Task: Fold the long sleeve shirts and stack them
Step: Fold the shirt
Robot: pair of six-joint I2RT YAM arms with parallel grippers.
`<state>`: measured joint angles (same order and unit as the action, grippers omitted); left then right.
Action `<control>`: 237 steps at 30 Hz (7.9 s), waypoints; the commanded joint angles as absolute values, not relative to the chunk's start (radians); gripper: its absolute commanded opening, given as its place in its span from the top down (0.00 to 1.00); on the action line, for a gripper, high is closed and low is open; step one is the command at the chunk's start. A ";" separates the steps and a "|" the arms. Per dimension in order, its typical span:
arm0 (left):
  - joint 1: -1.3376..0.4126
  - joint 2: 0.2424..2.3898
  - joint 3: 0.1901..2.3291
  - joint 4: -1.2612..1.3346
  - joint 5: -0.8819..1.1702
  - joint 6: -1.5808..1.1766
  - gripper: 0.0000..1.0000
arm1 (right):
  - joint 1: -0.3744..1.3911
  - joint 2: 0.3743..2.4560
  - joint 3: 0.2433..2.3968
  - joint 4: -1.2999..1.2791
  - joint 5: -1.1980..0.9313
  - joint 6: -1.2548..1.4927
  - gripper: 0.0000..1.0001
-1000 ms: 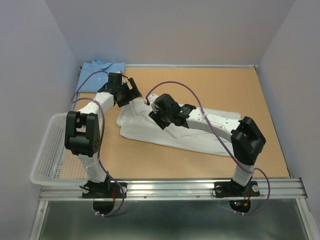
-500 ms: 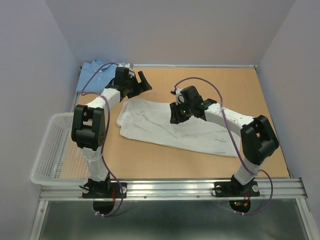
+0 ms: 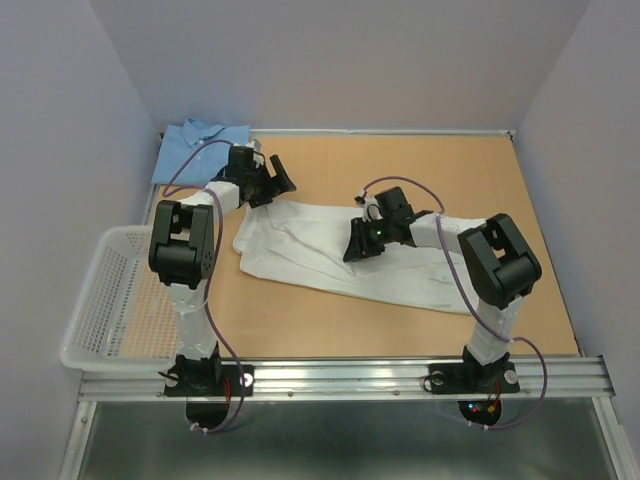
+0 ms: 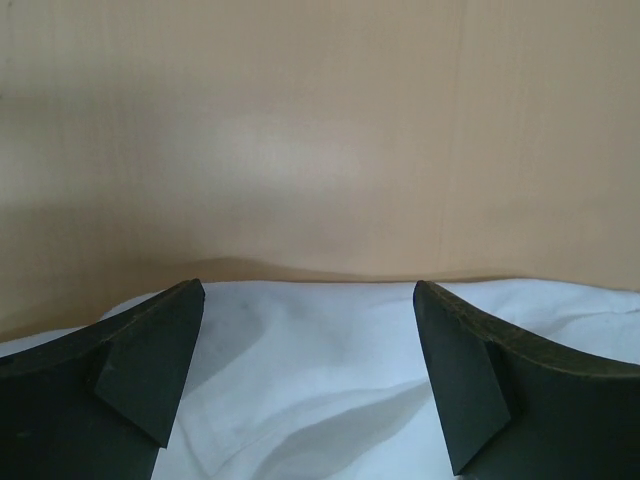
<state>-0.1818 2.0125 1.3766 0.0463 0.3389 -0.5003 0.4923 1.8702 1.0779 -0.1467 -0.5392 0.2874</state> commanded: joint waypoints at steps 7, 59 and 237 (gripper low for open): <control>-0.135 1.982 1.304 0.098 0.293 -0.468 0.02 | 0.430 1.812 0.911 -0.046 -0.532 0.296 0.66; -0.460 1.733 1.367 -0.419 -0.091 -0.365 0.01 | 0.402 1.614 1.134 -0.655 0.364 0.209 0.40; -0.485 1.289 0.400 0.034 0.287 -0.847 0.35 | 0.419 1.446 0.578 -0.199 -0.325 0.839 0.28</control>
